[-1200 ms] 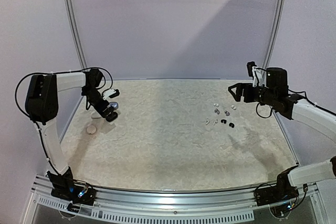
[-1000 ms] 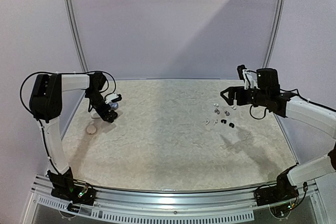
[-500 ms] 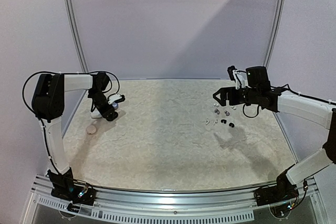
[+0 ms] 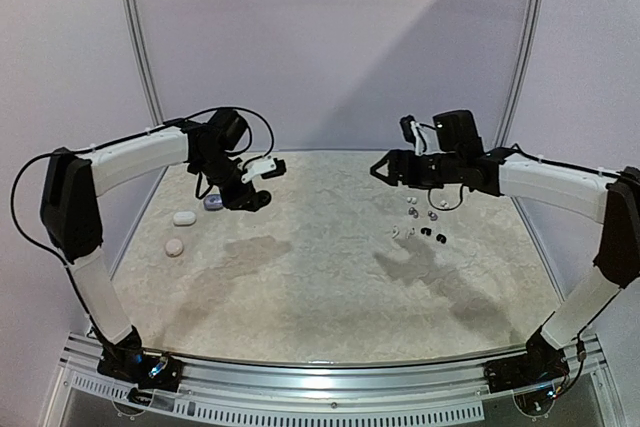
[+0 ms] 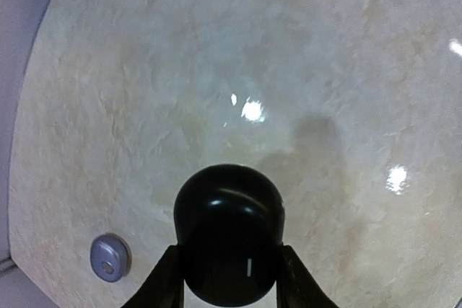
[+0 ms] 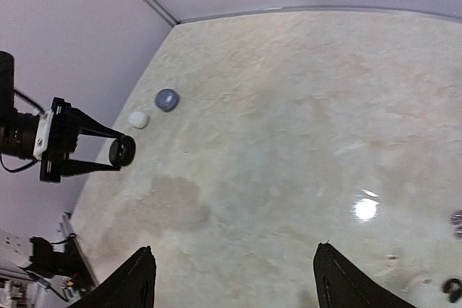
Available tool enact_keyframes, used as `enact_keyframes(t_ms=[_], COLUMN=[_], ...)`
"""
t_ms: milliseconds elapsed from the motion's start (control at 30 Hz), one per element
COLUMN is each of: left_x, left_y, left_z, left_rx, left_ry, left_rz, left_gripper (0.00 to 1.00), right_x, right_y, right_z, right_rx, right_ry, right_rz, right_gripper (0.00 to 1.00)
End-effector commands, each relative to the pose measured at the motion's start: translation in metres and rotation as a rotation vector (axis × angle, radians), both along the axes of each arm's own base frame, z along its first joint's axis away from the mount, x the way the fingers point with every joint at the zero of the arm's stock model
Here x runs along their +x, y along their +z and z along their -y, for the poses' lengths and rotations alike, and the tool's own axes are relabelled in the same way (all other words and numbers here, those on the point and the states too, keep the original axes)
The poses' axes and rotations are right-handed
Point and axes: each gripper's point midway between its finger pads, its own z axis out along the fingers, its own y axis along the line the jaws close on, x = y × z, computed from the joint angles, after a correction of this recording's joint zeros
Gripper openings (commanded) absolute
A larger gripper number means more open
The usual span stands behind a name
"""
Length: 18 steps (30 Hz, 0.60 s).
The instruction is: Insert the wireless bluetooth earbuds into the charging case
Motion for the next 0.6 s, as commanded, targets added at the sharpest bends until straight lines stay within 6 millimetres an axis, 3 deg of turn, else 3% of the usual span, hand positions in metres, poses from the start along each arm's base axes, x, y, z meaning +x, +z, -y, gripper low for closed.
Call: enact_keyframes(t_ms=[0, 100, 267, 300, 567], left_x=[-0.027, -0.043, -0.058, -0.059, -0.058], left_y=[0.034, 0.040, 0.042, 0.041, 0.045], left_z=[0.032, 0.046, 0.059, 0.061, 0.067], left_rx=[0.006, 0.021, 0.059, 0.062, 0.054], left_ry=[-0.128, -0.174, -0.223, -0.227, -0.227], left_rz=[0.050, 0.042, 0.054, 0.055, 0.064], left_gripper=[0.00, 0.00, 0.00, 0.00, 0.00], right_x=[-0.020, -0.025, -0.042, -0.044, -0.045], right_y=[0.001, 0.006, 0.012, 0.006, -0.026], right_z=[-0.079, -0.117, -0.168, -0.175, -0.196], right_rx=[0.217, 0.348, 0.448, 0.458, 0.506], right_ry=[0.191, 0.282, 0.418, 0.436, 0.439], right_rz=[-0.145, -0.196, -0.238, -0.251, -0.363], right_gripper=[0.72, 0.67, 0.68, 0.68, 0.66])
